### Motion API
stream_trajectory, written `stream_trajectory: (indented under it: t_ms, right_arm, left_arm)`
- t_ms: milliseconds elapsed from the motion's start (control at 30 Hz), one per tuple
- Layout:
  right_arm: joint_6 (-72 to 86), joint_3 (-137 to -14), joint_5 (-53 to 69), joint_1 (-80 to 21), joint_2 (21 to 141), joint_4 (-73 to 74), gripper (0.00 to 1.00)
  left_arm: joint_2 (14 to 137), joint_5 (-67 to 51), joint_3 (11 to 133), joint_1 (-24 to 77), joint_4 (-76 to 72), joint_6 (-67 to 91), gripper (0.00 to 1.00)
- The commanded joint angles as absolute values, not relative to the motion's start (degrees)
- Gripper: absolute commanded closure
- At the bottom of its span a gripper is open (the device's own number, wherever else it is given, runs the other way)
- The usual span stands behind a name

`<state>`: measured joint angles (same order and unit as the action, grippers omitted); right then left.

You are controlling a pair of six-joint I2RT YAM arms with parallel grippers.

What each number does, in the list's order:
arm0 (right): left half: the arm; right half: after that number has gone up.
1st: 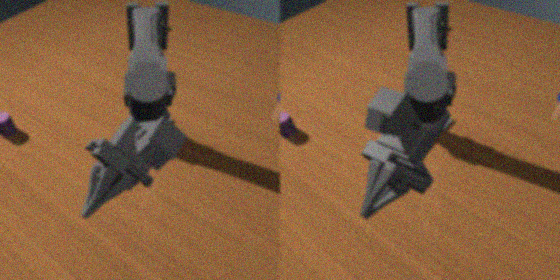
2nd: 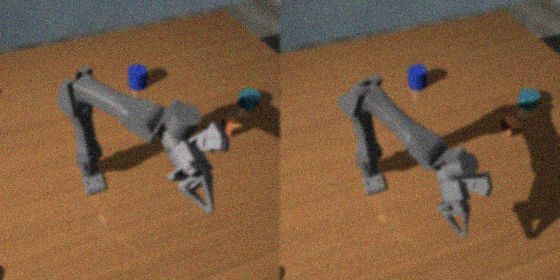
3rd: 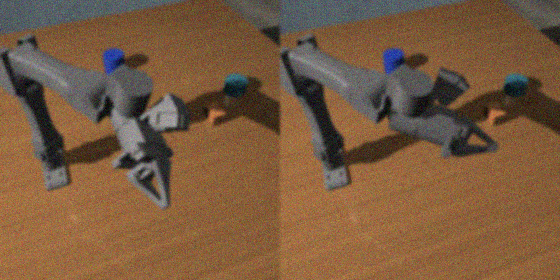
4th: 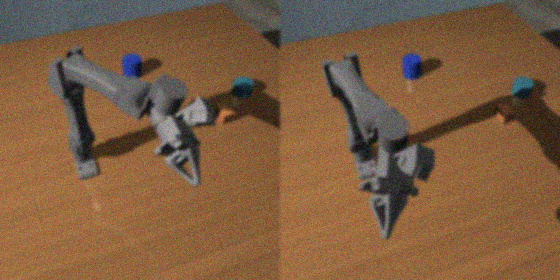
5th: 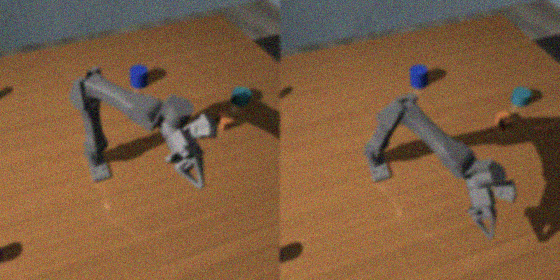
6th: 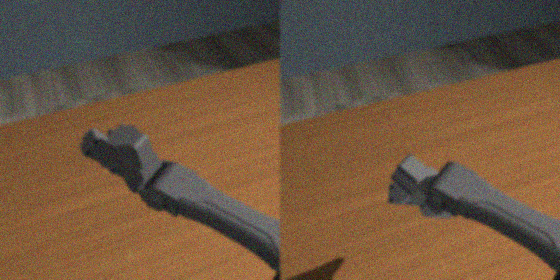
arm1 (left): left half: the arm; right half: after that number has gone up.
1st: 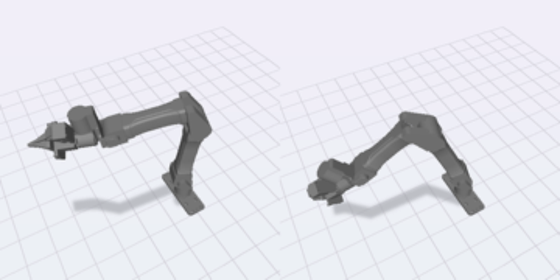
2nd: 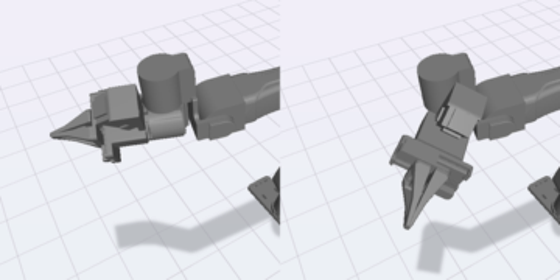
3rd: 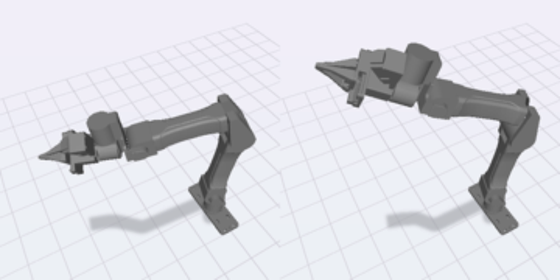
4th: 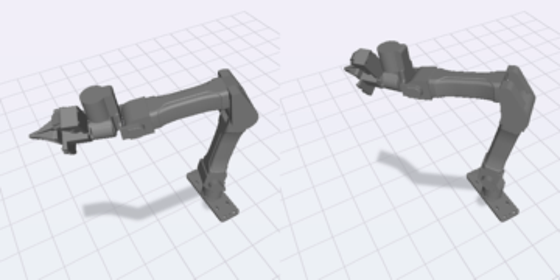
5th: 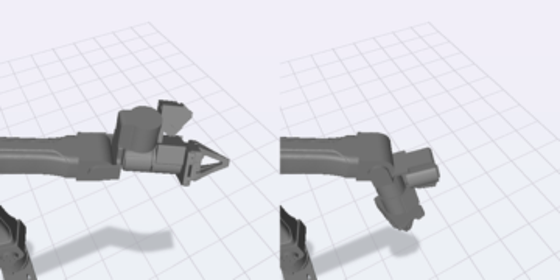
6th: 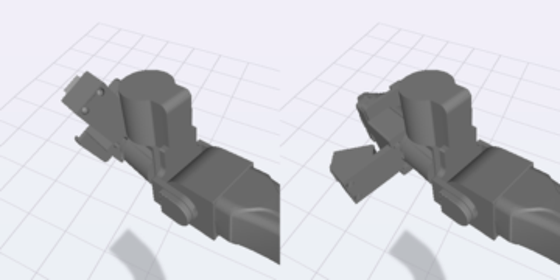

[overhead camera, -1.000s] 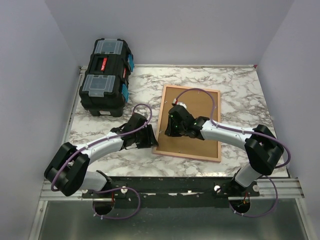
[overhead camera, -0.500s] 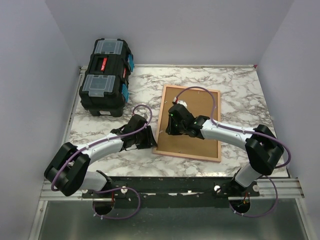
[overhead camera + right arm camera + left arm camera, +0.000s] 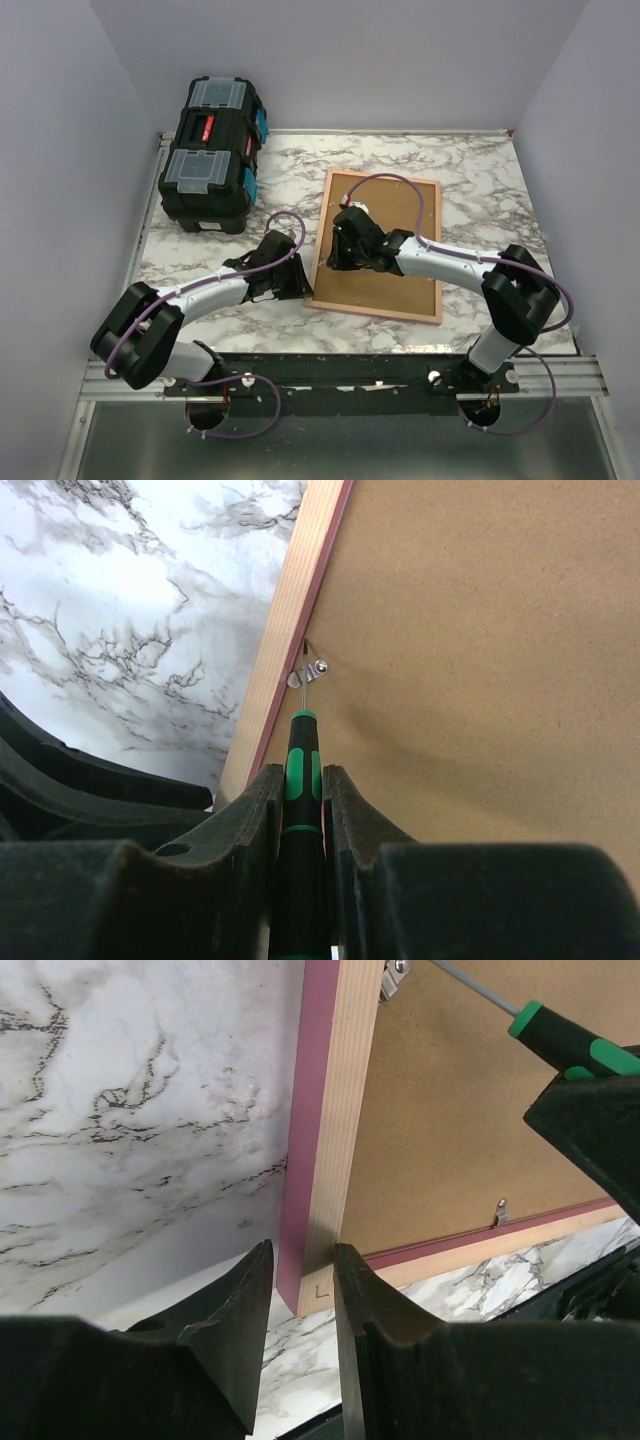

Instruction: Take the photo out of the frame

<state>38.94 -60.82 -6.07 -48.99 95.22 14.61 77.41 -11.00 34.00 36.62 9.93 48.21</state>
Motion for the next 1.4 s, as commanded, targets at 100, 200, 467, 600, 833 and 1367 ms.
stream_trajectory:
  t_ms: [100,200,467,600,833,1367]
  right_arm:
    - [37.6,-59.7,-0.8,-49.2,94.2,16.2,1.0]
    - [37.3,-59.3,-1.0,-50.1,94.7,17.4,0.99]
    - [37.9,-59.1,-4.8,-51.8,93.3,20.8,0.99]
    - [38.1,-59.6,-6.7,-52.3,93.3,22.7,0.99]
    - [38.8,-59.7,-12.1,-52.5,92.8,25.4,0.99]
    - [36.7,-53.0,-8.5,-52.4,73.6,19.2,0.99]
  left_arm:
    - [78.2,-8.6,33.2,37.2,8.8,48.6,0.69]
    - [78.4,-8.7,33.2,37.2,8.7,48.5,0.69]
    - [78.3,-8.4,32.7,37.3,8.6,48.8,0.69]
    - [78.4,-8.4,32.6,37.3,8.8,48.8,0.69]
    - [78.0,-8.3,32.1,37.3,8.9,48.9,0.69]
    - [68.5,-10.7,32.0,37.3,10.7,48.6,0.59]
